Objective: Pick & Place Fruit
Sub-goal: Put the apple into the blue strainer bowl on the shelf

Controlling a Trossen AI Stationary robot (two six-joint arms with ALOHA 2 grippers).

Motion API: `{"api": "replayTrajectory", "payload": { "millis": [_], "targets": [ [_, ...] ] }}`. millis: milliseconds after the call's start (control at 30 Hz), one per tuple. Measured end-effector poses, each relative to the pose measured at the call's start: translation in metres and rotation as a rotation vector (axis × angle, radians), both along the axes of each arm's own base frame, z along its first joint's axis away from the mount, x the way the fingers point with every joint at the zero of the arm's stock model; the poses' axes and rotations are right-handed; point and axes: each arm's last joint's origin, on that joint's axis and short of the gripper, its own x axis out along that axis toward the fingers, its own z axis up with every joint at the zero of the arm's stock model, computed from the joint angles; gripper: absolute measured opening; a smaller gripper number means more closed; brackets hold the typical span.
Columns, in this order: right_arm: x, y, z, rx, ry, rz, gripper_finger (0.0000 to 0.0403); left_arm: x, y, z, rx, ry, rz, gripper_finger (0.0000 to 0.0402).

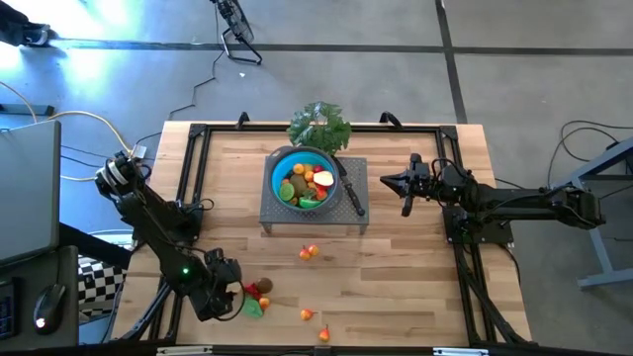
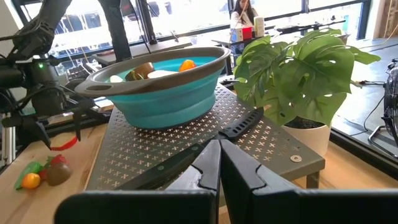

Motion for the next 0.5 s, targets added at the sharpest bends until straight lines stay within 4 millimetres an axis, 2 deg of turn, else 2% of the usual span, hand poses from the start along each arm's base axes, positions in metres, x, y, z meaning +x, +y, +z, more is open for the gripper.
{"api": "replayTrajectory", "payload": {
  "millis": [267,500],
  "targets": [
    [0.000,0.000,0.000,0.000,0.000,-0.001,0.0002,-0.001,0.008,0.021,-0.016,-0.156,0.075,0.0272],
    [0.000,0.000,0.000,0.000,0.000,0.000,0.0002,0.002,0.024,0.045,-0.001,-0.383,0.215,0.0272]
  ]
}}
